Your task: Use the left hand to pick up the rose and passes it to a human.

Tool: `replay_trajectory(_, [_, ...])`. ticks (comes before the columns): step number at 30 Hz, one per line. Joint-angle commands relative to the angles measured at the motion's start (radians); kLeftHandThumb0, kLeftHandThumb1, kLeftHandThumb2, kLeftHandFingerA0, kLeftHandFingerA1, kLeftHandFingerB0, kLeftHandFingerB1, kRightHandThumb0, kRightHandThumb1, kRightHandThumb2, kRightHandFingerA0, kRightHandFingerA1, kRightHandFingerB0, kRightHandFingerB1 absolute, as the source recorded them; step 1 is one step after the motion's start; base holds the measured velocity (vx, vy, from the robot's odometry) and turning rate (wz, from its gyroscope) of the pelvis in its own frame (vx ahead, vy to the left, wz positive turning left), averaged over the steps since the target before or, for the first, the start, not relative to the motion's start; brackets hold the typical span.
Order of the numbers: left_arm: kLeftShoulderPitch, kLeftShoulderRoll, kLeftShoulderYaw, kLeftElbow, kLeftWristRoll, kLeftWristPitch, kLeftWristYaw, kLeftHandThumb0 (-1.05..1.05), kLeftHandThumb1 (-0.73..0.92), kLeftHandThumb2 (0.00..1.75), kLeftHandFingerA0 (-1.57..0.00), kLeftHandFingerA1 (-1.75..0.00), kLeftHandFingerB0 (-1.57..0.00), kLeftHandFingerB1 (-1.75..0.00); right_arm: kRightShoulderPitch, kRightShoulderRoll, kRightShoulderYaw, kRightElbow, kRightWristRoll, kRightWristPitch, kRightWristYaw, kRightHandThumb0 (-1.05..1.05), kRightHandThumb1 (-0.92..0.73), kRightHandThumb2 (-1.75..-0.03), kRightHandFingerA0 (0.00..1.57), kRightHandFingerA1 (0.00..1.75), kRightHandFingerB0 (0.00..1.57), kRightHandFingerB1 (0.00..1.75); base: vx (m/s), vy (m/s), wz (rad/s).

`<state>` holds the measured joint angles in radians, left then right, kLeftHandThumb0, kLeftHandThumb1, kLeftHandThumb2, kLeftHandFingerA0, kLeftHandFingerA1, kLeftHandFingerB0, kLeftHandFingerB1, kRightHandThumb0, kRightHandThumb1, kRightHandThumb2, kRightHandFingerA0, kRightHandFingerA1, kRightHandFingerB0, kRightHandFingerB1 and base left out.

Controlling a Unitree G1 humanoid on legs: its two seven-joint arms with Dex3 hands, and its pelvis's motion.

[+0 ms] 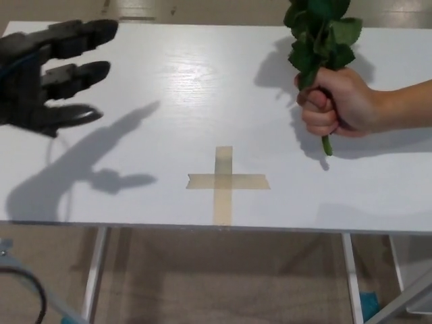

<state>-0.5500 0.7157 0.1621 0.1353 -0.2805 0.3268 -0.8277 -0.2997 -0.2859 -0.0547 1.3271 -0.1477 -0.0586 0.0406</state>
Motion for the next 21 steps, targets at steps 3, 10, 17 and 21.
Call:
replay_trajectory(3, [0.366,0.026,0.264,-0.358,-0.152,-0.103,-0.121,-0.59,0.38,0.79,-0.03,-0.30,-0.03,-0.33,0.012,-0.014,0.000,0.009,-0.001,0.010,0.012,-0.55,-0.80,-0.64,0.63,0.57,0.50,0.38,0.00,0.000,0.00])
replay_trajectory(10, [0.735,-0.047,0.482,-0.617,-0.322,-0.067,-0.247,-0.31,0.14,0.78,0.00,-0.48,0.00,-0.45,0.007,-0.010,-0.004,0.008,0.003,0.013,0.009,-0.55,-0.80,-0.64,0.62,0.57,0.49,0.38,0.00,0.000,0.00])
replay_trajectory(17, [1.003,-0.146,0.514,-0.654,-0.376,-0.131,-0.360,-0.61,0.37,0.65,-0.12,-0.34,-0.17,-0.34,0.007,-0.015,-0.006,0.008,0.004,0.012,0.010,-0.55,-0.80,-0.64,0.62,0.57,0.48,0.38,0.00,0.000,0.00])
replay_trajectory(21, [1.062,-0.178,0.480,-0.606,-0.340,-0.168,-0.355,-0.27,0.15,0.79,-0.10,-0.51,-0.10,-0.49,0.015,-0.016,-0.003,0.009,0.001,0.012,0.010,-0.55,-0.80,-0.64,0.62,0.57,0.49,0.38,0.00,0.000,0.00])
